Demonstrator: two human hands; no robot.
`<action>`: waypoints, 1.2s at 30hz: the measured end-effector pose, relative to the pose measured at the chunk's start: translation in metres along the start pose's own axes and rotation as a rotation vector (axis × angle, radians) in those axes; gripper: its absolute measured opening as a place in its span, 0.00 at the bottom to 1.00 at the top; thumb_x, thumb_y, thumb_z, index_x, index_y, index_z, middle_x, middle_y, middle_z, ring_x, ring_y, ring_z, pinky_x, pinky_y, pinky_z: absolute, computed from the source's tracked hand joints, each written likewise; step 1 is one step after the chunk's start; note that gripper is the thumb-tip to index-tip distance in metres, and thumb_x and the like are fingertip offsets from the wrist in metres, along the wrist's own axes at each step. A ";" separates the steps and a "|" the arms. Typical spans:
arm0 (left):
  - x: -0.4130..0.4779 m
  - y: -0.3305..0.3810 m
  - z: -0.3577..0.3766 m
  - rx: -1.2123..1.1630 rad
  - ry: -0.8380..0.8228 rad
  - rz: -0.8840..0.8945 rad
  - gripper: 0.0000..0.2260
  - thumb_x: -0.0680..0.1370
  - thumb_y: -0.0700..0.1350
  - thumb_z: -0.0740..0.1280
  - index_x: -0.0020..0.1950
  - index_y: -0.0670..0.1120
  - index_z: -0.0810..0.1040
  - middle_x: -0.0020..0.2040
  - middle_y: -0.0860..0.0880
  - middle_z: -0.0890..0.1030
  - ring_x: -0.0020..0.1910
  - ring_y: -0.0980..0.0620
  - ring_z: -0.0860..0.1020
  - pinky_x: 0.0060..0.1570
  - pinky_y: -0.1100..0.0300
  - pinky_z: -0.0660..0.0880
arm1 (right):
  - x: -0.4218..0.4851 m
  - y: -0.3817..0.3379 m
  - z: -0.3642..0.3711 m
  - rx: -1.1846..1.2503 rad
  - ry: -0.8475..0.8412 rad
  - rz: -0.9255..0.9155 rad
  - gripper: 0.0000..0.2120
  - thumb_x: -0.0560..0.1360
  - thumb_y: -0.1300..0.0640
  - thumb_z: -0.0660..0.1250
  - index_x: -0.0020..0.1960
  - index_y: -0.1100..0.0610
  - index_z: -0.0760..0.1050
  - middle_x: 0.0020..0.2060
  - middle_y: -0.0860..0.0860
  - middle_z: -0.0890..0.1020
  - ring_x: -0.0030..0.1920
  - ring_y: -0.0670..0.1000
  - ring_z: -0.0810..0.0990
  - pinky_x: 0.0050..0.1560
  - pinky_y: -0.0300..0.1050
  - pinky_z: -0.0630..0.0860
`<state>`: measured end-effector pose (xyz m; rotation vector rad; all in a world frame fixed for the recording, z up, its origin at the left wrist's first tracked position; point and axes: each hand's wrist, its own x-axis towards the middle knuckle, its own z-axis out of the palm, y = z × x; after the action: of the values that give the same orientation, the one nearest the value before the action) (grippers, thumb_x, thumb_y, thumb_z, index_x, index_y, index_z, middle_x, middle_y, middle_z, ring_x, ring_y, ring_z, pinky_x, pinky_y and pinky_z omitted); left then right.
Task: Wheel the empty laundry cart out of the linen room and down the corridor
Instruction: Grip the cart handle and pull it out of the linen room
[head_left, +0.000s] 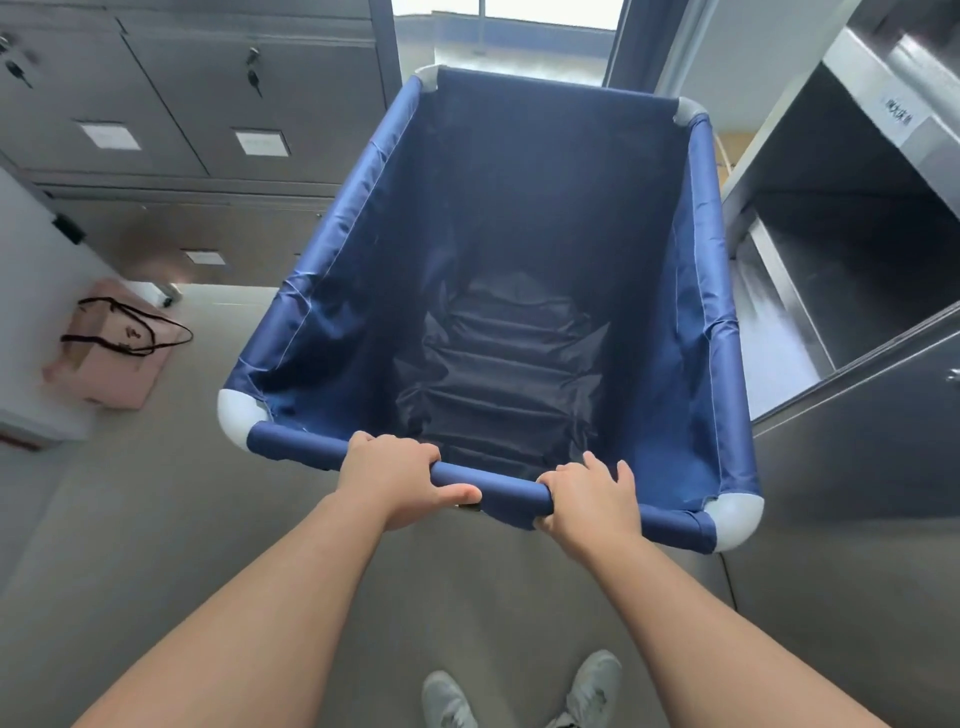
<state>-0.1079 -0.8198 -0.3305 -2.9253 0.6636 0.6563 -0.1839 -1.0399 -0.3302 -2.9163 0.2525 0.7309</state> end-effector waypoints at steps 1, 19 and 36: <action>-0.006 0.001 0.003 0.004 0.003 -0.003 0.35 0.64 0.82 0.44 0.44 0.56 0.74 0.39 0.56 0.79 0.42 0.52 0.77 0.56 0.49 0.70 | -0.006 0.000 0.003 -0.002 -0.004 -0.005 0.11 0.75 0.45 0.65 0.57 0.41 0.77 0.60 0.44 0.79 0.74 0.54 0.62 0.74 0.60 0.51; -0.115 0.042 0.055 -0.055 0.015 -0.138 0.36 0.63 0.83 0.43 0.43 0.57 0.75 0.36 0.58 0.78 0.37 0.58 0.74 0.49 0.52 0.68 | -0.086 0.017 0.056 -0.065 0.050 -0.129 0.09 0.72 0.54 0.63 0.49 0.44 0.78 0.42 0.45 0.80 0.43 0.51 0.71 0.48 0.47 0.63; -0.151 0.107 0.083 -0.276 -0.102 -0.194 0.33 0.70 0.81 0.50 0.50 0.57 0.77 0.41 0.57 0.79 0.43 0.55 0.77 0.35 0.56 0.67 | -0.111 0.045 0.049 -0.319 0.052 -0.033 0.19 0.71 0.60 0.65 0.56 0.42 0.77 0.51 0.47 0.78 0.58 0.53 0.73 0.68 0.55 0.61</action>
<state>-0.3088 -0.8433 -0.3394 -3.1200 0.2941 0.9341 -0.3111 -1.0620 -0.3235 -3.2333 0.0995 0.7530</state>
